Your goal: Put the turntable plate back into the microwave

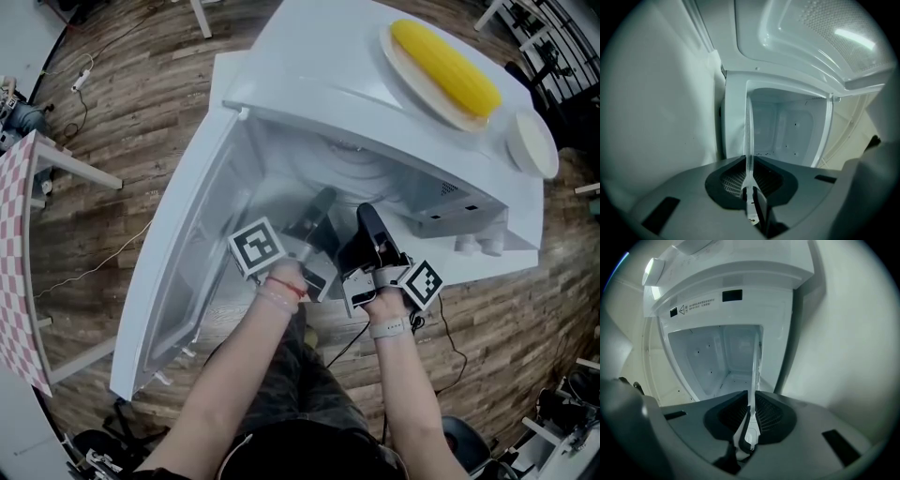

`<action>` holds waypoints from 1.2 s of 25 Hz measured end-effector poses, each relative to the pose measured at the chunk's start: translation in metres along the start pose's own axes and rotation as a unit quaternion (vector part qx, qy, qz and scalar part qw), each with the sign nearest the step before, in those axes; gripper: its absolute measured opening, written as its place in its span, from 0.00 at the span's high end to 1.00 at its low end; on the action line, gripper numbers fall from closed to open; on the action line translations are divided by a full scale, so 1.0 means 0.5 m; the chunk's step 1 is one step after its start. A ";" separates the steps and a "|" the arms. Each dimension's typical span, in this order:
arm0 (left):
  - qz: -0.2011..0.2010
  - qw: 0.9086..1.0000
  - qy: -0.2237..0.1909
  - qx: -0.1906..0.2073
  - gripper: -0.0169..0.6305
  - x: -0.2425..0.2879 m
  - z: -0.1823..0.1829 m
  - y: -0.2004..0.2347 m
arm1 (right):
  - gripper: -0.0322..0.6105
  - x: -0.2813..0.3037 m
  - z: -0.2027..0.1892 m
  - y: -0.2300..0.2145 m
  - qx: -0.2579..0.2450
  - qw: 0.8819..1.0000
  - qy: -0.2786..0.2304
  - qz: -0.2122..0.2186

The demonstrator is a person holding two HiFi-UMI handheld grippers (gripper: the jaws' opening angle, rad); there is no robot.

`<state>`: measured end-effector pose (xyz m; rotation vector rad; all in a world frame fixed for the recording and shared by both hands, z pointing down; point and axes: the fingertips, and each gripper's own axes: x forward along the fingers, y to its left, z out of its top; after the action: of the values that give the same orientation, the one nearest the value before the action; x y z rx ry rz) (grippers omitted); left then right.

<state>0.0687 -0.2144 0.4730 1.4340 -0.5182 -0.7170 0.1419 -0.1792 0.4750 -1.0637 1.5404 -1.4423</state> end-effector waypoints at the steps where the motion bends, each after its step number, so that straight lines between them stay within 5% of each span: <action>1: 0.000 1.000 0.000 0.000 0.91 0.001 0.000 0.000 | 0.86 0.001 -0.001 0.000 -0.001 1.000 0.003 0.000; 13: 0.001 1.000 0.013 0.010 0.91 0.004 -0.003 -0.006 | 0.86 0.025 -0.031 0.003 -0.012 0.998 0.056 -0.002; 30: -0.014 1.000 0.019 0.004 0.91 0.005 -0.006 -0.013 | 0.87 0.024 -0.024 0.008 -0.006 0.999 0.049 0.004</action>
<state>0.0717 -0.2139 0.4661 1.4623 -0.4728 -0.7096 0.1258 -0.1859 0.4719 -1.0069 1.6207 -1.5014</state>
